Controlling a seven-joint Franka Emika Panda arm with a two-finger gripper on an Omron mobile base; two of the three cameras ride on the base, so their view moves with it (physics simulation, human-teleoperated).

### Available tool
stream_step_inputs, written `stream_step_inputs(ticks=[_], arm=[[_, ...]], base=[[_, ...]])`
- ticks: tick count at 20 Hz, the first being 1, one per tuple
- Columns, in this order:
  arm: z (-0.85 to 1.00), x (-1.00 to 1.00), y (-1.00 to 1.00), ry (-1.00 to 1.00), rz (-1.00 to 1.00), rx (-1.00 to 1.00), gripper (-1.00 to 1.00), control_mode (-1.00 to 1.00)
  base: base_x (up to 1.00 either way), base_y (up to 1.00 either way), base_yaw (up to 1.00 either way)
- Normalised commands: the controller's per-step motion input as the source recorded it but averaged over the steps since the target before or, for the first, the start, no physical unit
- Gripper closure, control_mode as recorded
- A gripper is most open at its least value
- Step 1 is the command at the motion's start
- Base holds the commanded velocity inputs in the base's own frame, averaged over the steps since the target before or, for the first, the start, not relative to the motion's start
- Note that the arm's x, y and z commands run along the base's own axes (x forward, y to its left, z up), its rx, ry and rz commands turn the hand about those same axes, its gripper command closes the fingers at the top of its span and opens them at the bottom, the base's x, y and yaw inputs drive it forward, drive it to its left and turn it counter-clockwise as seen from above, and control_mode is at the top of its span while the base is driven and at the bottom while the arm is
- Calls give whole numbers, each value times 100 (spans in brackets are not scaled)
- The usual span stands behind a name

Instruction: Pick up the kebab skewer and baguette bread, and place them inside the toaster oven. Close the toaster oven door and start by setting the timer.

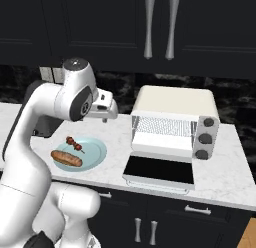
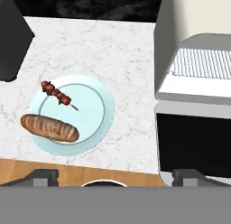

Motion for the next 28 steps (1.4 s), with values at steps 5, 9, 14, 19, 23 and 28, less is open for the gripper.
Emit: stream_step_inputs(ticks=[5, 9, 14, 19, 23, 28], arm=[[-32, -48, -77, -33, 5, 1, -100, -100], [-18, -5, -54, -44, 8, 4, -100, -100], [-4, 0, -47, -42, 8, 4, -100, -100], [0, 5, -35, -29, 5, 3, -100, -100], [-13, 24, -25, -11, 2, 1, -100, -100], [-28, 55, -30, 0, 0, 11, -100, -100]], base=[[0, 0, 0], [0, 0, 0], [0, 0, 0], [0, 0, 0], [0, 0, 0], [0, 0, 0]])
